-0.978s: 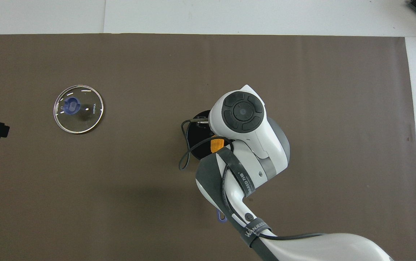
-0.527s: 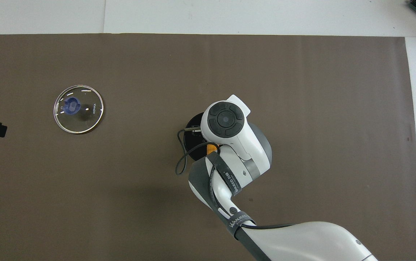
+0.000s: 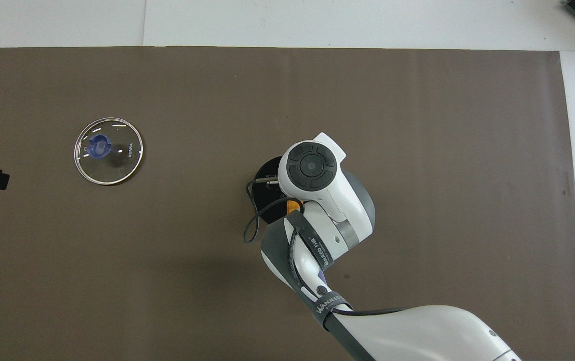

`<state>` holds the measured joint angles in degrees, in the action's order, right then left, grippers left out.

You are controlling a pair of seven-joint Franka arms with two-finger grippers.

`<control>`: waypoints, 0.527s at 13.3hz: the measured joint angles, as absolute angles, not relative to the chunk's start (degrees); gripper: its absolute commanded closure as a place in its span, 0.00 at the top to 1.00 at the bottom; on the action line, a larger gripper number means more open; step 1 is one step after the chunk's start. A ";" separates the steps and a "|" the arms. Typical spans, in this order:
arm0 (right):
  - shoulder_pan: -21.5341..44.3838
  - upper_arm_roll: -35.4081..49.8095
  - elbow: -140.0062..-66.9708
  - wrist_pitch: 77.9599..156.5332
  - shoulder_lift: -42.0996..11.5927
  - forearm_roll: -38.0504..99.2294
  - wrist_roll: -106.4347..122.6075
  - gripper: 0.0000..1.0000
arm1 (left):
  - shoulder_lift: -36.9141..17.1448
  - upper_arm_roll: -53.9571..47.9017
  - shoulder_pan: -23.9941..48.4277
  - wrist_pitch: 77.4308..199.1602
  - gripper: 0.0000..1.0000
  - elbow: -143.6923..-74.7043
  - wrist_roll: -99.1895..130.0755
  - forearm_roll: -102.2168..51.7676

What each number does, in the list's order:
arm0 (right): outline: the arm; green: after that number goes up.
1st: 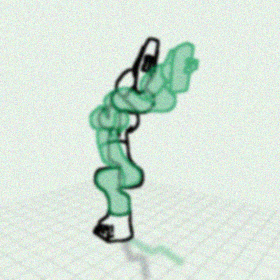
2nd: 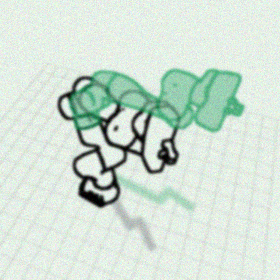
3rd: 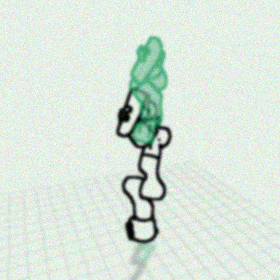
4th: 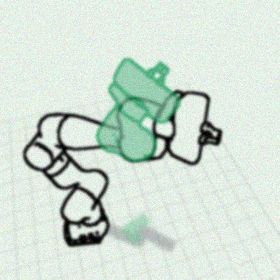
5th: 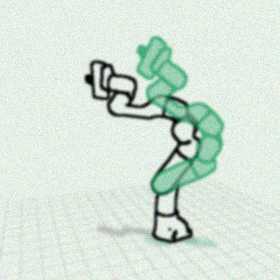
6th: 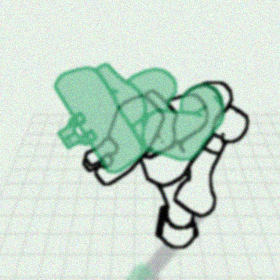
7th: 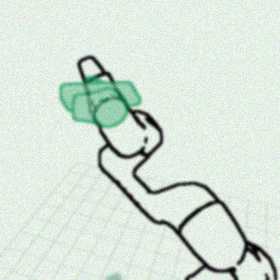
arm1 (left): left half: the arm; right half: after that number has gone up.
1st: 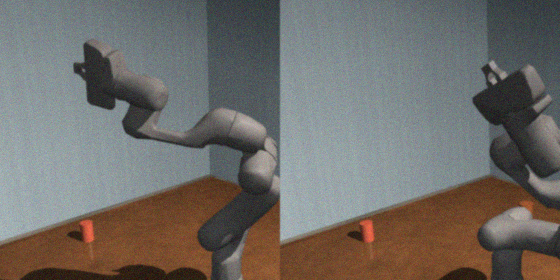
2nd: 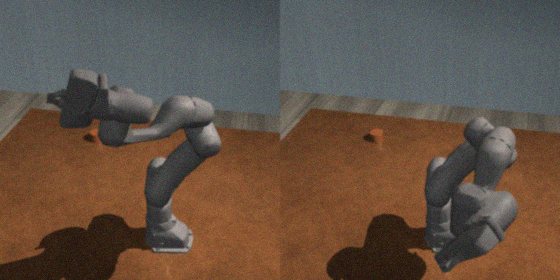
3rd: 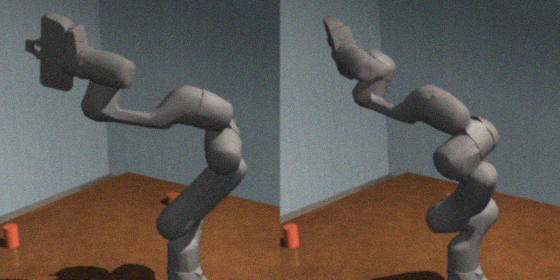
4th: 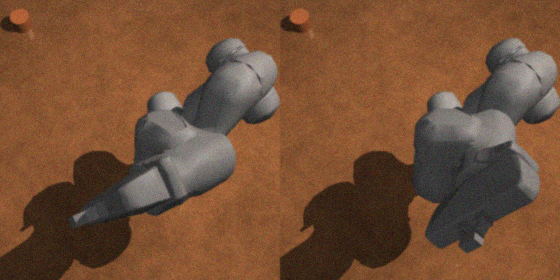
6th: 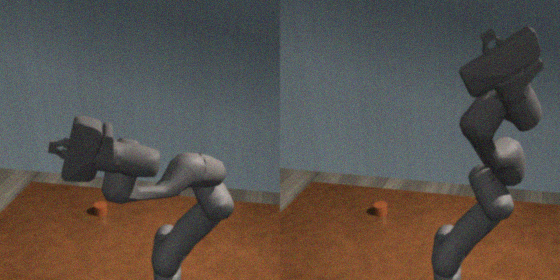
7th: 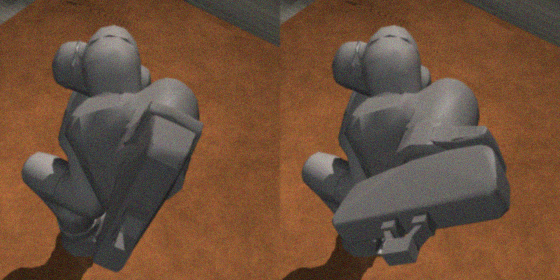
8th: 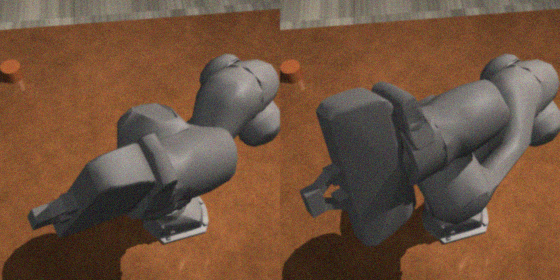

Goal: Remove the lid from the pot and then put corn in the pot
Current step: 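Carry the yellow corn over the pot with the right gripper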

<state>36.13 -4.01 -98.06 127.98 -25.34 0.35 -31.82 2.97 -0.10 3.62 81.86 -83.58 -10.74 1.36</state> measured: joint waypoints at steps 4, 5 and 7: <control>36.05 -4.10 -97.59 127.90 -24.82 0.75 -31.75 1.00 | 2.97 -0.11 3.62 81.86 1.00 -83.58 -10.74 1.36; 35.80 -4.21 -97.35 127.32 -23.97 0.89 -31.75 1.00 | 2.97 -0.11 3.62 81.85 1.00 -83.58 -10.74 1.36; 34.06 -4.42 -96.80 124.84 -21.00 1.10 -31.75 1.00 | 2.97 -0.11 3.61 81.85 1.00 -83.58 -10.74 1.36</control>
<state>34.06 -4.42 -96.80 124.84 -21.00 1.10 -31.75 2.97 -0.11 3.61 81.85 -83.58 -10.74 1.36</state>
